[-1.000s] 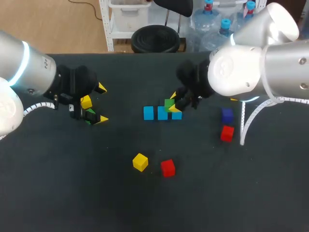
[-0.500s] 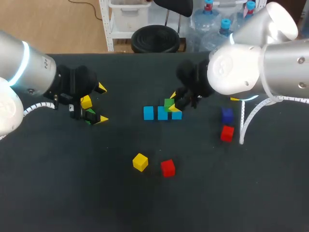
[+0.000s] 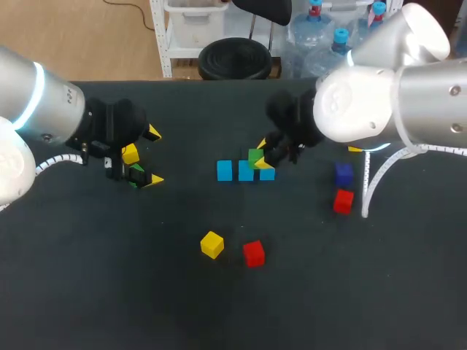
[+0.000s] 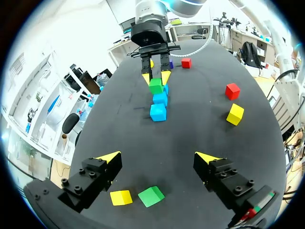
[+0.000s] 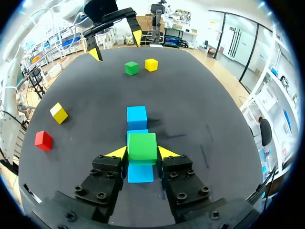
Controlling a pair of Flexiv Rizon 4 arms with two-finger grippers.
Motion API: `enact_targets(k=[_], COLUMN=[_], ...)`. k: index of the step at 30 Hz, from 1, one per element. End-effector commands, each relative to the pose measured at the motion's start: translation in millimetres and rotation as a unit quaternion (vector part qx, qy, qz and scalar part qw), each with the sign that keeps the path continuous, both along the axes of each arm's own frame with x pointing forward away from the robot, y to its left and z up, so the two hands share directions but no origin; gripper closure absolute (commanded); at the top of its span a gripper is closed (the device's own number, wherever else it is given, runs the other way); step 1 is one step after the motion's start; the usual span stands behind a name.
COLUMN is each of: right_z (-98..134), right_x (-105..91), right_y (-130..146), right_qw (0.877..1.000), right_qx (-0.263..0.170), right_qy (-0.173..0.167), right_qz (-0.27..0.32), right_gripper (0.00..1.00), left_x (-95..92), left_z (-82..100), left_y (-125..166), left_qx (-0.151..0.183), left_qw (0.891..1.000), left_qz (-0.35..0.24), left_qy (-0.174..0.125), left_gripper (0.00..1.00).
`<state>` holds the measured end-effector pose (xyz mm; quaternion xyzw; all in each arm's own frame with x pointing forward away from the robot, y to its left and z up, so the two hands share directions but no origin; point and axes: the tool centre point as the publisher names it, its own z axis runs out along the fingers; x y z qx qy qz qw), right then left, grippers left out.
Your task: Place the blue cubes, place green cubes on the blue cubes, place the yellow cubes on the green cubes, then place the red cubes on the yellow cubes, and place purple cube on the red cubes.
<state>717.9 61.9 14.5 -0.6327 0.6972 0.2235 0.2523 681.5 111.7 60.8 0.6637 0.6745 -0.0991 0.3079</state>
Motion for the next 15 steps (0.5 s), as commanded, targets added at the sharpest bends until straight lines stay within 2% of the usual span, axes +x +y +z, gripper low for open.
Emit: enact_targets(k=[1, 15], right_z=[-0.3, -0.3], right_x=[-0.6, 0.0], right_y=[-1.2, -2.4], right_qw=[1.0, 1.0], right_qx=[0.001, 0.002], right_qy=[0.0, 0.0], right_qz=[0.0, 0.0], right_gripper=[0.77, 0.75], left_x=[-0.1, -0.1], left_z=[-0.8, -0.8], left_y=[2.4, 2.4], left_qx=[-0.004, -0.004], left_qw=[1.0, 1.0], left_qz=[-0.003, -0.003], left_qy=[-0.002, -0.002], left_gripper=[0.0, 0.0])
